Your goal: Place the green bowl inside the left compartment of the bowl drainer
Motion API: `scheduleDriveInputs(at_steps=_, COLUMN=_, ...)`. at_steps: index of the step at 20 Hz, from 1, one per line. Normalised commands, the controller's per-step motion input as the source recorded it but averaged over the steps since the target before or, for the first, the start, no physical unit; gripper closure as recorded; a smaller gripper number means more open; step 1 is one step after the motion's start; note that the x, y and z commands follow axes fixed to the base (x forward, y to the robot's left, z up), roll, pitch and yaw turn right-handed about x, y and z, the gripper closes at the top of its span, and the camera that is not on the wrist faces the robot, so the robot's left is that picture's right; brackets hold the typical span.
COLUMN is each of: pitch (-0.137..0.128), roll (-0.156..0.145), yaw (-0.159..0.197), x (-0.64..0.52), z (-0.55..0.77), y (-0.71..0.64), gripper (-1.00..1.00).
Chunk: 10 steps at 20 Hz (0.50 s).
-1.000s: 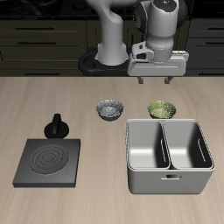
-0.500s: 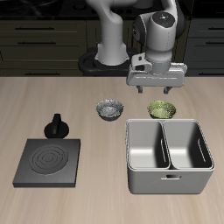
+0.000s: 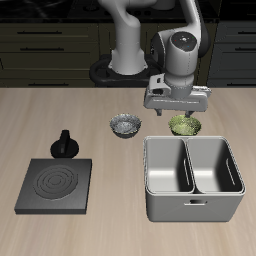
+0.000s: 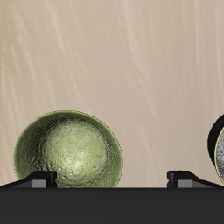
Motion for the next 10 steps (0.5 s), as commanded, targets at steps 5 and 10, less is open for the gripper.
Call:
scheduleDriveInputs(at_steps=5, pitch=0.013, roll=-0.005, yaw=-0.007, x=-0.06, z=-0.20, y=-0.03, gripper=-1.00)
scheduleDriveInputs(at_steps=10, pitch=0.052, roll=-0.003, yaw=-0.023, x=0.00, z=-0.33, y=-0.08, gripper=-1.00)
